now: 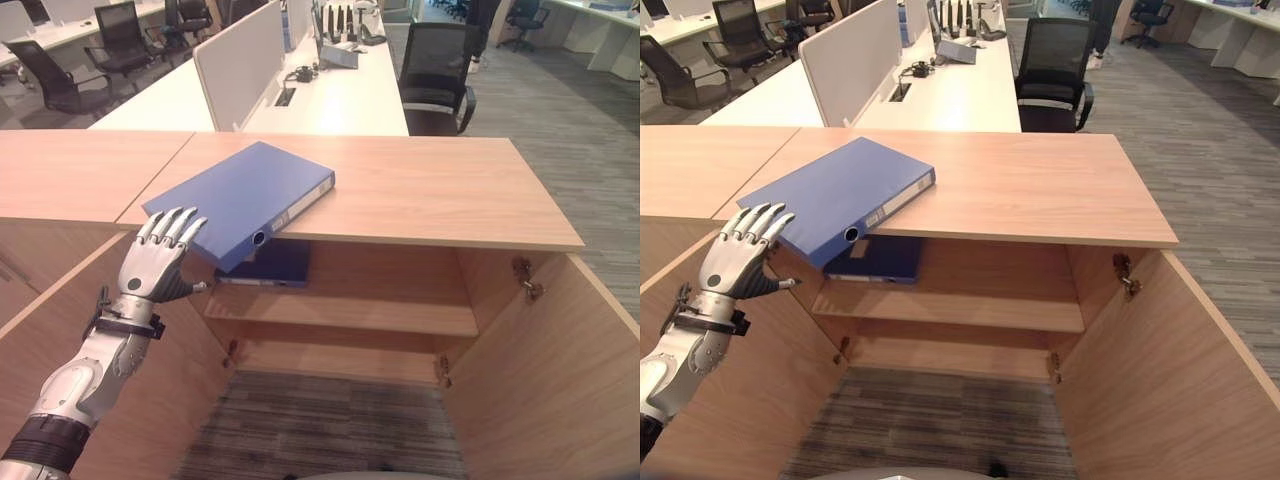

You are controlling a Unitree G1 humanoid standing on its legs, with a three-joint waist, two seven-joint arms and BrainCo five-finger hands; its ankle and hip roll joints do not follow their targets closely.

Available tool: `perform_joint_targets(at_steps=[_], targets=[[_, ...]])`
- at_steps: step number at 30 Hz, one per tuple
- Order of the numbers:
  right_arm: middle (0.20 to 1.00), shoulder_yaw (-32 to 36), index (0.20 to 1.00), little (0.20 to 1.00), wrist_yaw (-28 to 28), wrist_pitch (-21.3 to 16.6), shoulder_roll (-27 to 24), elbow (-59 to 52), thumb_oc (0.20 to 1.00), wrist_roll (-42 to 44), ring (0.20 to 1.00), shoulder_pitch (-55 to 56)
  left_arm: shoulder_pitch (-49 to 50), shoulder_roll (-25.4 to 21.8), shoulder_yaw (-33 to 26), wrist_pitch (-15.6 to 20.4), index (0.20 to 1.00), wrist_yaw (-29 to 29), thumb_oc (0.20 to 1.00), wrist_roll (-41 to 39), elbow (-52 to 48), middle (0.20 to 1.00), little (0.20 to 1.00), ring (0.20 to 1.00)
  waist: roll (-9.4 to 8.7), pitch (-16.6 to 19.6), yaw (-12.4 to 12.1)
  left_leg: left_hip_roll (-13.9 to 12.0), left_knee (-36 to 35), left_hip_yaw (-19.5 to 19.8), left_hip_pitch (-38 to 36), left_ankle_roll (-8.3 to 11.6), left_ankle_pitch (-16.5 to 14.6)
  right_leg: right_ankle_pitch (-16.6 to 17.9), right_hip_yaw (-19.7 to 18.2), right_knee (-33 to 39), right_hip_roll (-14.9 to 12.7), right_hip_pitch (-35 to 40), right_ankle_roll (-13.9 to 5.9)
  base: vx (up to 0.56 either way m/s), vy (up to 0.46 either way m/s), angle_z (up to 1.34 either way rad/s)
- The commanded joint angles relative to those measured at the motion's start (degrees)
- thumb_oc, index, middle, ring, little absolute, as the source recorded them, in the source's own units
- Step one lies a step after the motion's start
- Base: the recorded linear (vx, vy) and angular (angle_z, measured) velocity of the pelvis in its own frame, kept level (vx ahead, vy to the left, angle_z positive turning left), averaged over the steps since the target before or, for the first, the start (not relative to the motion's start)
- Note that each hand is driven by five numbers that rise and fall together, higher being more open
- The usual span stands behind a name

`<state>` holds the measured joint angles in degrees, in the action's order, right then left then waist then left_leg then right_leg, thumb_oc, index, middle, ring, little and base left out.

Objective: Put the empty folder in the office cabinet

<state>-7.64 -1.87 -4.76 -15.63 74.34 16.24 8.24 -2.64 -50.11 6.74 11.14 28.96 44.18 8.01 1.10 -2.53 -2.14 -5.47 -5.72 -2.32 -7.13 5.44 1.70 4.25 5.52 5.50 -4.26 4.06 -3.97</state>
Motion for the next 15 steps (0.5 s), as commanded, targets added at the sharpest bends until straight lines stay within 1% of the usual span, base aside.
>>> perform_joint_targets(at_steps=[1, 15], targets=[[1.000, -1.3, 1.000, 1.000, 0.2, -0.8, -0.1, 1.7, 1.000, 0.0, 1.000, -3.5, -7.7, -3.9, 0.1, -0.4, 1.000, 0.9, 1.000, -0.7, 0.0, 1.000, 1.000, 1.000, -1.66, -1.7, 0.8, 0.8, 0.7, 1.9, -0.2, 0.08, -3.6, -5.0, -0.6, -0.7, -4.0, 4.2, -6.10, 0.00, 0.000, 0.00], [1.000, -1.2, 1.000, 1.000, 0.4, -0.6, -0.7, 1.7, 1.000, 0.1, 1.000, -3.5, -12.0, -4.1, 4.1, -1.6, 1.000, 0.2, 1.000, -0.7, 6.1, 1.000, 1.000, 1.000, -1.55, -1.4, 1.9, 0.6, 0.7, 1.4, -1.2, -0.07, -4.0, -5.4, -1.4, -1.0, -4.1, 4.5, -6.15, 0.00, 0.000, 0.00]])
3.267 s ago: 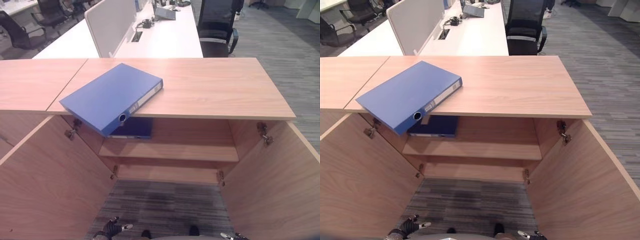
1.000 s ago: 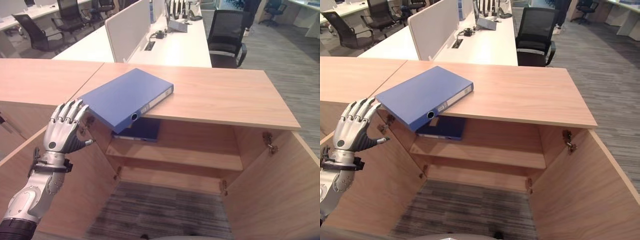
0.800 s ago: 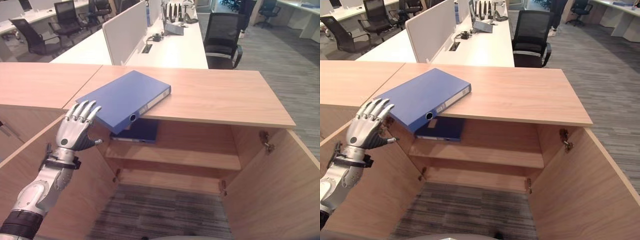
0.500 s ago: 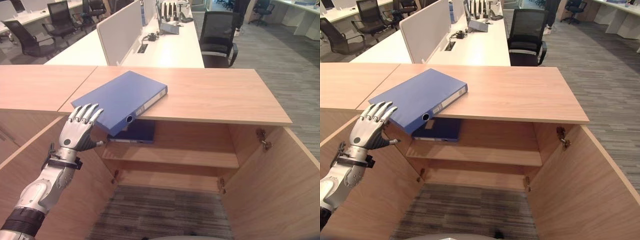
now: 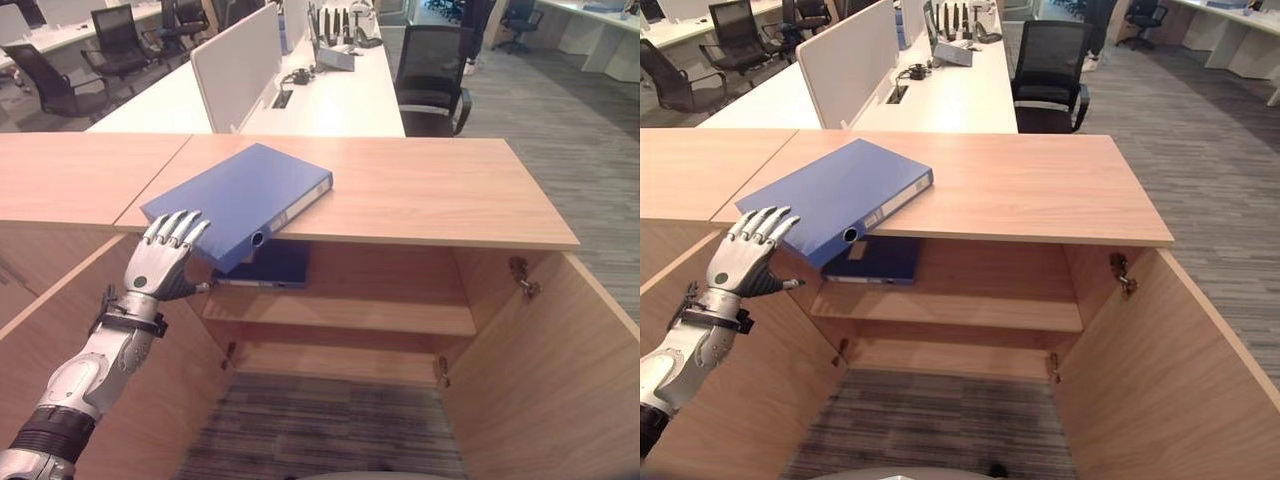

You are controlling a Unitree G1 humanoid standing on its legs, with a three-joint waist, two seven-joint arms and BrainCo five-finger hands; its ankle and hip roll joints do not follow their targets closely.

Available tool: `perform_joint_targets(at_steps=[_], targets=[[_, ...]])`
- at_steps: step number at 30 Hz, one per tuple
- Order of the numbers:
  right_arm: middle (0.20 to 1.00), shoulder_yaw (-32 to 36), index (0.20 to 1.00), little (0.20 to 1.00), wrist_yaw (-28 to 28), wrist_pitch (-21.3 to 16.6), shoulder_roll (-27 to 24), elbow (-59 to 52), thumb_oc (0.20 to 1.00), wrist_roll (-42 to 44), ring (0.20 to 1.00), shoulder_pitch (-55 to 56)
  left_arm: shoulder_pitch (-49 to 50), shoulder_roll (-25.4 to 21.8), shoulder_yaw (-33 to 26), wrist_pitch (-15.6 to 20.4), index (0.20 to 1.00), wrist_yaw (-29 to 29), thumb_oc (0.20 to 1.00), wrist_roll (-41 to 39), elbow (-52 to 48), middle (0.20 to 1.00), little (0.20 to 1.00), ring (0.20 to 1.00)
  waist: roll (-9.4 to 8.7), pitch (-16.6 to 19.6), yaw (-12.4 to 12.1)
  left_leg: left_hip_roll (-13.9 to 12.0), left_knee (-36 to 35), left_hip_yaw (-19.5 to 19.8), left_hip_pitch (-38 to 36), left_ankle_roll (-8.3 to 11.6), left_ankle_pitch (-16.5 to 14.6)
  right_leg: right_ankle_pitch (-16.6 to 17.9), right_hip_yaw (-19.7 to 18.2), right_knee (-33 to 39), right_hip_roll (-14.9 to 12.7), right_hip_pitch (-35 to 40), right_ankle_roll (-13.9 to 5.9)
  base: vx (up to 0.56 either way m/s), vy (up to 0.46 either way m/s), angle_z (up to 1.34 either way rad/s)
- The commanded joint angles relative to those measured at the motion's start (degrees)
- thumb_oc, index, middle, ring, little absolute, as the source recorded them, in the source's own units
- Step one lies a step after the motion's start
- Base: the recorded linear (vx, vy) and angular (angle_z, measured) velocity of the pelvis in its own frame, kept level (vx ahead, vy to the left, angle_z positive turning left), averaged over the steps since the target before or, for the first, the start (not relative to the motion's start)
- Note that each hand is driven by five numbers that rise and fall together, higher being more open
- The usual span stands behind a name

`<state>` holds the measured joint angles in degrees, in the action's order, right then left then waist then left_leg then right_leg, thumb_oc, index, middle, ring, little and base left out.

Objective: Put the empty folder in the office cabinet

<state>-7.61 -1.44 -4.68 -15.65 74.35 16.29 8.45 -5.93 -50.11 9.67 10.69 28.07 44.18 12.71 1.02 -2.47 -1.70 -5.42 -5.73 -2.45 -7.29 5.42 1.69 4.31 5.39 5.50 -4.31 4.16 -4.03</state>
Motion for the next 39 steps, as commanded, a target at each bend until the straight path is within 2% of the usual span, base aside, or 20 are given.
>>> perform_joint_targets(at_steps=[1, 39], targets=[[1.000, -1.2, 1.000, 1.000, 0.0, -0.7, -0.7, 1.6, 1.000, 0.1, 1.000, -3.7, -8.8, -4.1, 1.3, -1.2, 1.000, 1.1, 1.000, -0.7, 1.5, 1.000, 1.000, 1.000, -1.48, -1.5, 1.4, 0.6, 0.7, 1.5, -1.1, -0.05, -4.0, -5.5, -1.2, -1.0, -4.0, 4.4, -6.10, 0.00, 0.000, 0.00], [1.000, -2.3, 1.000, 1.000, 2.6, -0.8, -0.5, 0.1, 1.000, 1.9, 1.000, -2.8, -16.0, -4.1, 8.0, -3.7, 1.000, 0.0, 1.000, 1.2, 11.5, 1.000, 1.000, 1.000, -2.41, -1.6, 3.6, 0.7, 0.7, -0.7, -2.3, -0.44, -4.8, -5.3, -3.1, -1.8, -4.5, 3.8, -6.62, 0.00, 0.003, -0.02]])
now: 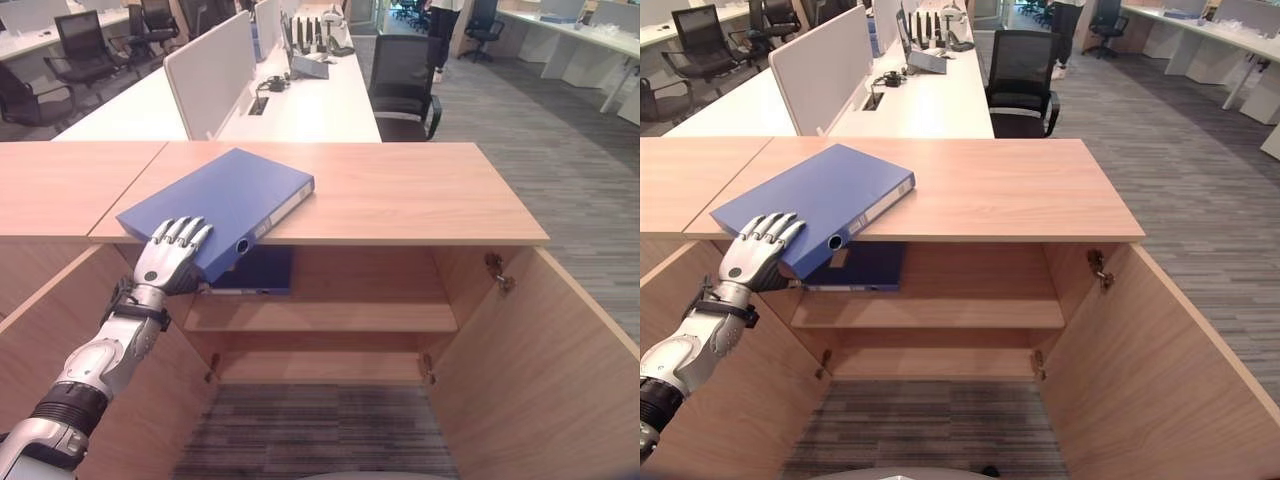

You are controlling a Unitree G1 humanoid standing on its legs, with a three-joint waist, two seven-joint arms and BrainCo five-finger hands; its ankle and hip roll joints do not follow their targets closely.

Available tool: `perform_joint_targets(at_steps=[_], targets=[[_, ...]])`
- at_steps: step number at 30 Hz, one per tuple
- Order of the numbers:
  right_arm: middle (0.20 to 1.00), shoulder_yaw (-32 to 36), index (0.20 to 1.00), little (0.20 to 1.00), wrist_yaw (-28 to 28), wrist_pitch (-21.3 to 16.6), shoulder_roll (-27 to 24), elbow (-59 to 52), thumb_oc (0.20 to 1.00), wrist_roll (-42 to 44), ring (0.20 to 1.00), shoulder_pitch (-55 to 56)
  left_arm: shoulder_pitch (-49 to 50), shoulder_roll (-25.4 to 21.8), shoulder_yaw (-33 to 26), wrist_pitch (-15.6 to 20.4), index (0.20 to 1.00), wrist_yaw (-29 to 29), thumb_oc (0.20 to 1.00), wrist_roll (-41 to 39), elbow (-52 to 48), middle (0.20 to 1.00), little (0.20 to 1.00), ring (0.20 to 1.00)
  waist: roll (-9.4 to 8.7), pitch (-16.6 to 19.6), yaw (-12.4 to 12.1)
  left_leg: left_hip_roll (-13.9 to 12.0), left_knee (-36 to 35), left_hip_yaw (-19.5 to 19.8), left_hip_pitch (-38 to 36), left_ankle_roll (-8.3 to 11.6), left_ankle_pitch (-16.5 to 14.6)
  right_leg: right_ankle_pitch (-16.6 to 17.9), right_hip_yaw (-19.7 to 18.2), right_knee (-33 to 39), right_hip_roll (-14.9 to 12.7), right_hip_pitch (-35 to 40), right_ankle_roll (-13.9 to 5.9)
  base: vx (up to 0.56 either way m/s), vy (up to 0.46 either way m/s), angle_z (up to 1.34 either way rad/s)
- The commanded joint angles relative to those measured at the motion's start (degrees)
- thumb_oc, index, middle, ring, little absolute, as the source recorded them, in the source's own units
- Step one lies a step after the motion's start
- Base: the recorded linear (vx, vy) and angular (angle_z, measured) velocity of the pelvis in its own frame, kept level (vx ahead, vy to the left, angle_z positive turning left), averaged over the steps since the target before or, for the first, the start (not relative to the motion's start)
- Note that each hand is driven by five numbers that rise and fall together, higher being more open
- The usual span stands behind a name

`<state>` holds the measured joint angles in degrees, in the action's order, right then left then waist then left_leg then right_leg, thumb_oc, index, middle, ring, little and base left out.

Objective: Put the empty folder in the office cabinet

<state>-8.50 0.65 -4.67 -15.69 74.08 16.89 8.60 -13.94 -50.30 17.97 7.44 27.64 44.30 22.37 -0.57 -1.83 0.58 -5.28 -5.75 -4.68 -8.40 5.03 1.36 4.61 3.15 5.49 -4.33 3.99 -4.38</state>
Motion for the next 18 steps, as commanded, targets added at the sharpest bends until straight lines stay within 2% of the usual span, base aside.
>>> perform_joint_targets(at_steps=[1, 14, 15, 16, 17, 18], targets=[[1.000, -1.4, 1.000, 1.000, 0.5, -0.8, -0.5, 0.4, 1.000, 1.3, 1.000, -2.9, -8.0, -3.8, -0.2, -0.4, 1.000, 0.4, 1.000, 1.1, 2.0, 1.000, 1.000, 1.000, -0.85, -2.3, 1.3, 0.6, 0.7, 1.4, -1.3, -0.07, -4.5, -5.6, -0.9, -1.8, -4.5, 4.0, -6.27, 0.00, 0.000, 0.00], [1.000, -1.6, 1.000, 1.000, 0.5, -1.0, -0.2, -0.1, 1.000, 2.1, 1.000, -2.9, -8.4, -2.7, 0.4, -0.7, 1.000, 0.1, 1.000, 0.6, 3.9, 1.000, 1.000, 1.000, -1.19, -2.3, 1.6, 0.7, 0.7, 0.9, -1.8, -0.10, -5.4, -6.0, -1.2, -1.6, -4.6, 4.2, -6.48, 0.01, 0.008, -0.02], [1.000, -1.6, 1.000, 1.000, 0.5, -1.0, -0.2, -0.2, 1.000, 2.1, 1.000, -2.9, -8.4, -2.7, 0.4, -0.7, 0.849, 0.1, 0.849, 0.6, 4.0, 0.849, 0.849, 0.849, -1.20, -2.3, 1.7, 0.7, 0.7, 0.9, -1.8, -0.12, -5.4, -5.9, -1.2, -1.6, -4.6, 4.2, -6.47, 0.00, 0.000, 0.00], [1.000, -1.6, 1.000, 1.000, 0.5, -1.0, -0.2, -0.2, 1.000, 2.1, 1.000, -2.9, -8.5, -2.5, 0.4, -0.7, 0.454, 0.1, 0.454, 0.4, 4.0, 0.454, 0.454, 0.454, -1.21, -2.3, 1.7, 0.7, 0.7, 0.9, -1.8, -0.14, -5.4, -5.9, -1.2, -1.6, -4.6, 4.2, -6.47, 0.00, 0.000, 0.00], [1.000, -1.6, 1.000, 1.000, 0.4, -0.9, -0.1, -0.3, 1.000, 2.0, 1.000, -2.8, -8.3, -2.2, 0.2, -0.6, 0.200, 0.1, 0.200, 0.0, 3.9, 0.200, 0.200, 0.200, -1.25, -2.3, 1.7, 0.7, 0.7, 0.9, -1.8, -0.16, -5.4, -5.9, -1.2, -1.5, -4.6, 4.2, -6.47, -0.04, 0.011, -0.01], [1.000, -1.5, 1.000, 1.000, 0.4, -0.9, -0.1, -0.3, 1.000, 1.9, 1.000, -2.8, -8.2, -2.1, -0.1, -0.6, 0.200, 0.1, 0.200, -0.3, 3.8, 0.200, 0.200, 0.200, -1.31, -2.5, 1.8, 0.7, 0.7, 0.8, -1.6, -0.17, -4.7, -5.3, -1.3, -1.7, -4.6, 3.7, -6.37, -0.04, 0.006, -0.01]])
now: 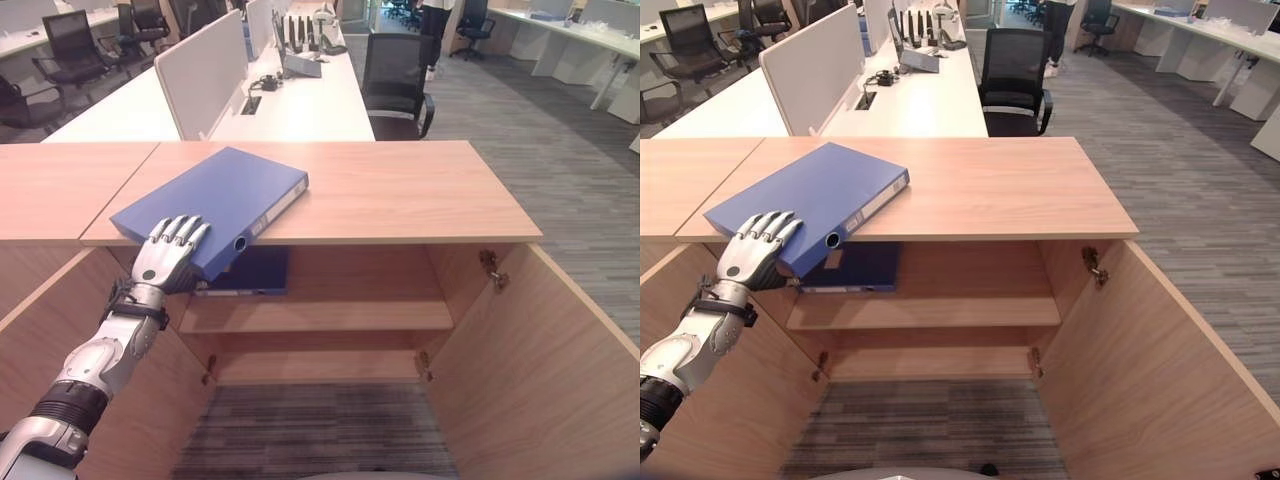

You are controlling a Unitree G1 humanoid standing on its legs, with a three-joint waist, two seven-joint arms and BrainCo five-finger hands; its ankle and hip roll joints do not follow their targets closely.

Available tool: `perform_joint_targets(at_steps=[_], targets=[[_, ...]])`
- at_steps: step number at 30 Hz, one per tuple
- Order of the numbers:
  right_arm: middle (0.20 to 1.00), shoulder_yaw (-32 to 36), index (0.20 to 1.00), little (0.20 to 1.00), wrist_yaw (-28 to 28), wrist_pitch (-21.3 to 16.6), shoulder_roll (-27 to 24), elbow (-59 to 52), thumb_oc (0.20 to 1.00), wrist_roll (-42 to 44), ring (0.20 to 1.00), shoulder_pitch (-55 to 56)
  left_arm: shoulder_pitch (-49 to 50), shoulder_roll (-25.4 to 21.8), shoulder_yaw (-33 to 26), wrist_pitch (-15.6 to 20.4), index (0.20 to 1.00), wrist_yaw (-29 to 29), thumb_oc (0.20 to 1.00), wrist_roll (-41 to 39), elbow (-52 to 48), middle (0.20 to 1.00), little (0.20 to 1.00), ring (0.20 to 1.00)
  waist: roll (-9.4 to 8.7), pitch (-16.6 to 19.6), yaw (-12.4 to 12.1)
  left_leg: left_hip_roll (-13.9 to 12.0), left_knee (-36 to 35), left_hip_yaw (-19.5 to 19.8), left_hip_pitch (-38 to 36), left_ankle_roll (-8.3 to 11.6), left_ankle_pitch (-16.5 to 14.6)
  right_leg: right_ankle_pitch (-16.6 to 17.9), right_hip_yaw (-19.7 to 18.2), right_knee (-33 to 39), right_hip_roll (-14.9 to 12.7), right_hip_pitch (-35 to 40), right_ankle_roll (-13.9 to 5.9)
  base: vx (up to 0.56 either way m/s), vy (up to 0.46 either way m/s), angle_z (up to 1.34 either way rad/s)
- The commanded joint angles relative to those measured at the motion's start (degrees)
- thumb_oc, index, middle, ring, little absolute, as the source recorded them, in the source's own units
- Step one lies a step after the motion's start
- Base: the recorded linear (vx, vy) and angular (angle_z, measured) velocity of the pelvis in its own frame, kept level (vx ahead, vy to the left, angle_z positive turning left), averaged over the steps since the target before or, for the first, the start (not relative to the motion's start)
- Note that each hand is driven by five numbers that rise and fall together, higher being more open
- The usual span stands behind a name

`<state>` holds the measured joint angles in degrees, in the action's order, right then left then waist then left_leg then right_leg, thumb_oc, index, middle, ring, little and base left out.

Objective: Put the empty folder in the office cabinet

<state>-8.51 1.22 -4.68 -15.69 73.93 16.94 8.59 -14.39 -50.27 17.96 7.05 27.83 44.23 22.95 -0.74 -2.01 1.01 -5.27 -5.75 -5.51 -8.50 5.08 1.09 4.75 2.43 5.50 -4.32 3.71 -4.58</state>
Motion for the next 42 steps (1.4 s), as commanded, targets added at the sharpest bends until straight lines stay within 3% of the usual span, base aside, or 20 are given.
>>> perform_joint_targets(at_steps=[1, 20, 28, 31, 42], targets=[[1.000, -1.5, 1.000, 1.000, -0.1, -0.9, -0.1, -0.2, 1.000, 1.9, 1.000, -2.8, -7.7, -2.1, -0.1, -0.2, 0.200, -0.1, 0.200, -0.2, 3.2, 0.200, 0.200, 0.200, -1.12, -2.3, 1.3, 0.7, 0.8, 1.6, -1.5, -0.22, -4.5, -5.5, -0.5, -1.7, -4.6, 4.0, -6.17, -0.04, 0.006, -0.01], [1.000, -1.7, 1.000, 1.000, -0.4, -0.8, 0.7, -0.7, 1.000, 1.4, 1.000, -3.1, -6.2, -1.0, -4.3, 0.3, 0.200, 0.2, 0.200, -3.3, -1.0, 0.200, 0.200, 0.200, -1.05, -1.9, 1.0, 0.8, 0.8, 1.8, -1.4, -0.34, -4.3, -5.6, -0.5, -1.7, -4.7, 4.3, -5.89, 0.00, 0.002, 0.00], [1.000, -1.5, 1.000, 1.000, -0.6, -0.4, 2.1, -1.3, 1.000, 1.7, 1.000, -3.5, -3.2, 3.3, -14.2, 1.7, 0.200, 2.7, 0.200, -10.8, -11.2, 0.200, 0.200, 0.200, -1.13, -1.7, 0.0, 0.8, 0.8, 2.5, -1.5, -0.38, -4.2, -6.0, 0.0, -1.9, -4.8, 4.6, -5.63, 0.00, 0.000, 0.00], [1.000, -1.7, 1.000, 1.000, -0.3, -0.2, 2.4, -1.4, 1.000, 1.5, 1.000, -4.0, -3.6, 5.1, -17.8, 3.8, 0.200, 2.7, 0.200, -14.8, -18.2, 0.200, 0.200, 0.200, -0.85, -1.6, -0.4, 0.8, 0.8, 2.8, -1.3, -0.35, -4.0, -6.2, 0.4, -2.0, -4.8, 4.9, -5.38, 0.00, 0.000, 0.00], [1.000, -2.6, 1.000, 1.000, -0.4, 0.0, 2.7, -1.5, 1.000, 1.4, 1.000, -5.2, -6.2, 6.9, -20.8, 6.1, 0.200, 2.0, 0.200, -19.9, -27.9, 0.200, 0.200, 0.200, -0.13, -1.1, -0.9, 0.9, 0.8, 3.6, -0.8, -0.31, -3.6, -6.3, 1.3, -1.9, -4.8, 5.2, -5.08, -0.01, -0.017, 0.05]])
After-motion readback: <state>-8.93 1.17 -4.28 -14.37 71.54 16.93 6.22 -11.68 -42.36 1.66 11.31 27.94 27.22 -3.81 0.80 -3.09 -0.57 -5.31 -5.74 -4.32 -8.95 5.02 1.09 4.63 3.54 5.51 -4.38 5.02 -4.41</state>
